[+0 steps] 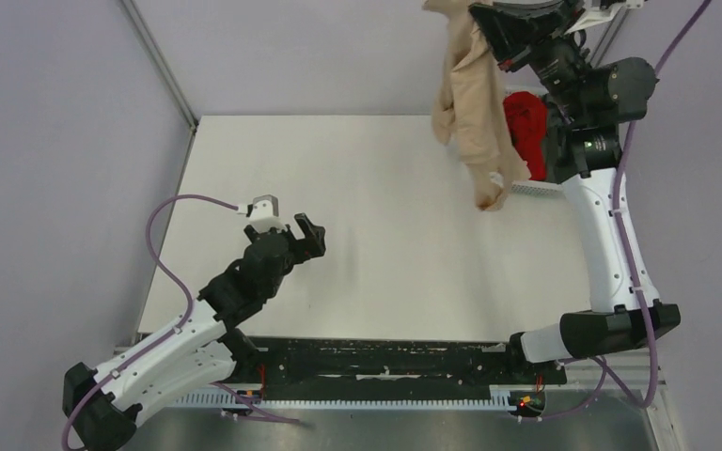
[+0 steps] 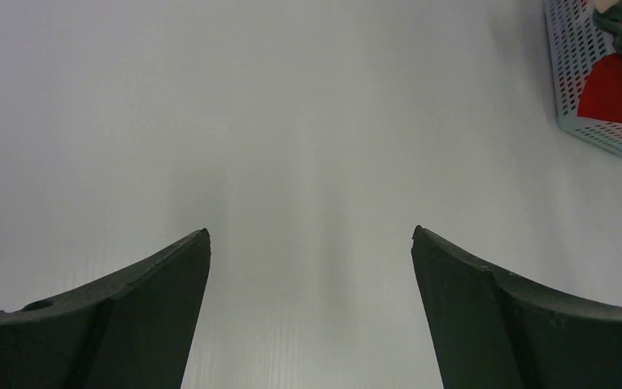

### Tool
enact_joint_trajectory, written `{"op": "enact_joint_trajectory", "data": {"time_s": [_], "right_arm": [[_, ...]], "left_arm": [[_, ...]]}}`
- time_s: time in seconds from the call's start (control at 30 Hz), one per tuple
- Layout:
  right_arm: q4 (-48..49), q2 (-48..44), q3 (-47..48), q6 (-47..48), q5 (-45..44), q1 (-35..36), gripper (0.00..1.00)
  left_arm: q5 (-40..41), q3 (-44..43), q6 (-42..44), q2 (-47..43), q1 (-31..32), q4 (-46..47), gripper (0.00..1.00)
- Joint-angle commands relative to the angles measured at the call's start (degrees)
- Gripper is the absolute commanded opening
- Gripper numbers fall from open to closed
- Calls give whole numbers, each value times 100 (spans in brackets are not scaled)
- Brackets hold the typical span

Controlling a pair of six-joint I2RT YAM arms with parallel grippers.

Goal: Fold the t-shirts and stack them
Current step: Move the tshirt to the center of the board

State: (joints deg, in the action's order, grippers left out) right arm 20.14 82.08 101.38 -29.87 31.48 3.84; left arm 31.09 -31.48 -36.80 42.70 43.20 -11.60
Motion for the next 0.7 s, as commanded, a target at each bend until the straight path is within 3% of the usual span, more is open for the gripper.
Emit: {"op": "enact_joint_trajectory", "data": {"time_s": [0.0, 0.17, 0.33, 0.47, 0.67], "right_arm": [[847, -127, 70, -443, 616, 813, 0], [1129, 135, -61, -796, 929, 1533, 0], [1275, 138, -688, -887, 1141, 1551, 0], [878, -471, -2491, -260, 1009, 1328, 0], [-279, -1136, -5377, 1623, 312, 1195, 0]], "left_arm": [[-14, -15, -48, -146, -13, 65, 100], [-61, -61, -122, -313, -13, -88, 100], [-27, -88, -263, -477, -13, -374, 100], [74, -64, -353, -574, -13, -612, 100], [97, 5, -458, -540, -13, -969, 100]]}}
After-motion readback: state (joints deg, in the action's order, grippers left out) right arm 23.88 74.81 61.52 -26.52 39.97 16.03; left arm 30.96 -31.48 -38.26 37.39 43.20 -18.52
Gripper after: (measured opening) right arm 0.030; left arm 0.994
